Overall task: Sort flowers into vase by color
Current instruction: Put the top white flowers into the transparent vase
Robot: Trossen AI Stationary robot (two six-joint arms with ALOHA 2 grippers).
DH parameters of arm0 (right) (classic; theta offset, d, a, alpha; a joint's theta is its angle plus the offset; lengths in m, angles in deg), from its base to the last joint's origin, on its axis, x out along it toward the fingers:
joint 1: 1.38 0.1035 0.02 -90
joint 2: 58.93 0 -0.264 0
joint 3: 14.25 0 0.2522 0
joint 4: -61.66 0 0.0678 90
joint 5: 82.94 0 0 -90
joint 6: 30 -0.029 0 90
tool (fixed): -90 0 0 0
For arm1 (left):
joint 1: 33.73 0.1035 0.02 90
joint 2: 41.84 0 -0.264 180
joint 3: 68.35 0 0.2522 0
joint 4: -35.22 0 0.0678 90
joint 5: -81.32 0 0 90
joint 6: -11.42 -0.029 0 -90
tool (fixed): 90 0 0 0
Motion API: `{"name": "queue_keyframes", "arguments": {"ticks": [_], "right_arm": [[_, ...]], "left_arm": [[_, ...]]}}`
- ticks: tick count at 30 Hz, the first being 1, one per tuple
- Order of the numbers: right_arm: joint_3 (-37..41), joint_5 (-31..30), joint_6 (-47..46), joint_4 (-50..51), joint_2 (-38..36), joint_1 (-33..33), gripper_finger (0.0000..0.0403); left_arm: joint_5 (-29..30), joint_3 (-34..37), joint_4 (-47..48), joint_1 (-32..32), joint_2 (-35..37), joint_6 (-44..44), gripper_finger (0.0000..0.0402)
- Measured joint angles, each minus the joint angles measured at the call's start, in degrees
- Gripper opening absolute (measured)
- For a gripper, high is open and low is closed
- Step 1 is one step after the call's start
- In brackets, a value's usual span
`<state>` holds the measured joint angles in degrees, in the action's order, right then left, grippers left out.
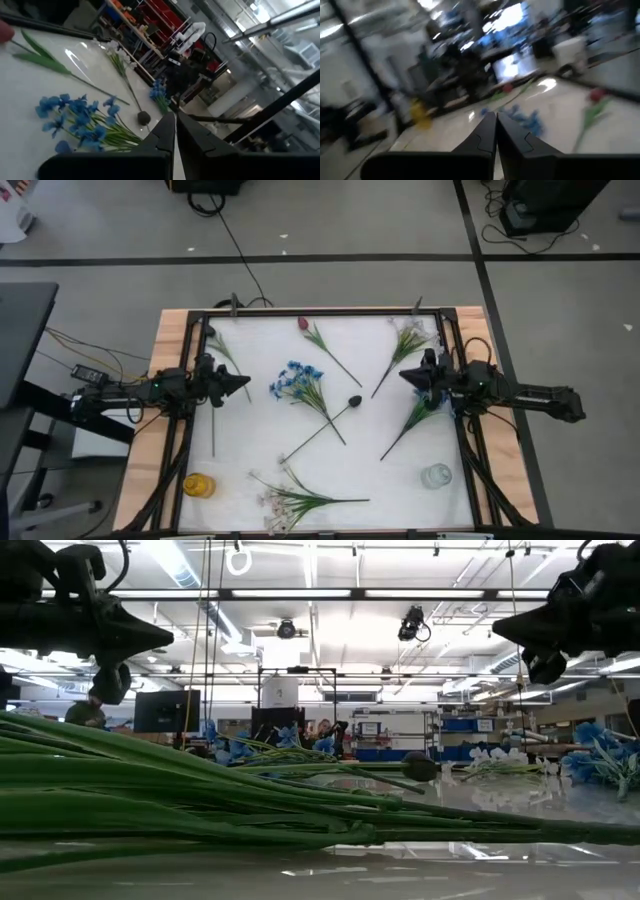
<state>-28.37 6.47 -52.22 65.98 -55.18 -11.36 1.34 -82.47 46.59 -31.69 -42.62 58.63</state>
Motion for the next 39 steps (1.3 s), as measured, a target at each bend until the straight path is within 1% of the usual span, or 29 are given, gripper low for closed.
{"name": "queue_keyframes", "arguments": {"ticks": [2, 3, 5, 7, 9, 11, 14, 16, 19, 23, 24, 26, 28, 31, 35, 39], "right_arm": [[0.0, -2.9, -6.6, -4.5, 0.0, 0.0, 0.0023], [0.0, -5.5, -10.0, -7.0, 0.0, 0.0, 0.0023], [0.0, -12.4, -14.7, -11.2, 0.0, -0.1, 0.0023], [0.0, -19.1, -17.4, -14.5, 0.0, -0.4, 0.0023], [0.0, -24.9, -20.8, -15.5, 0.0, -0.4, 0.0023], [0.0, -28.3, -24.7, -15.2, 0.0, -0.4, 0.0023], [0.0, -28.5, -31.9, -15.0, 0.3, -0.4, 0.0023], [0.0, -28.5, -32.6, -14.8, 0.9, -0.4, 0.0023], [0.0, -27.9, -34.9, -14.6, 1.9, -0.4, 0.0023], [0.0, -29.3, -36.7, -13.6, 4.1, -0.9, 0.0023], [0.0, -28.9, -36.7, -13.0, 5.0, -1.1, 0.0023], [0.0, -26.3, -38.2, -12.6, 7.2, -1.6, 0.0023], [-0.6, -22.9, -40.8, -10.6, 10.3, -2.0, 0.0023], [-4.3, -19.4, -42.7, -3.8, 16.2, -2.3, 0.0023], [-12.2, -20.4, -43.3, 6.8, 26.4, -2.7, 0.0023], [-23.1, -20.5, -43.6, 16.8, 37.7, -5.5, 0.0023]], "left_arm": [[0.0, 0.0, 0.1, 0.0, 0.0, 0.6, 0.0025], [0.0, 0.0, 0.0, 0.0, 0.0, 0.6, 0.0025], [0.2, 0.0, 0.0, 0.0, 0.0, -0.1, 0.0025], [1.5, 0.0, -0.1, 0.0, 0.0, -0.6, 0.0025], [4.6, 0.0, -0.5, 0.0, -0.3, -2.9, 0.0025], [8.5, 0.0, -0.9, 0.0, -0.5, -4.3, 0.0025], [14.4, 0.0, -1.4, 0.0, -1.5, -2.9, 0.0025], [16.1, 0.0, -1.5, 0.0, -2.4, -0.7, 0.0025], [16.2, 0.0, -1.5, 0.0, -4.4, 1.6, 0.0025], [16.3, 0.0, -1.5, 0.0, -7.4, 9.1, 0.0025], [16.3, 0.0, -1.8, 0.0, -8.2, 10.9, 0.0025], [16.4, -0.3, -2.5, 0.0, -9.6, 12.7, 0.0025], [16.4, -2.0, -1.8, 0.0, -11.6, 11.5, 0.0024], [17.1, -4.8, -2.3, 0.8, -14.6, 7.8, 0.0024], [17.2, -7.8, -1.2, 2.9, -19.0, 3.2, 0.0024], [17.1, -10.6, -1.3, 4.7, -22.4, 2.4, 0.0025]]}}
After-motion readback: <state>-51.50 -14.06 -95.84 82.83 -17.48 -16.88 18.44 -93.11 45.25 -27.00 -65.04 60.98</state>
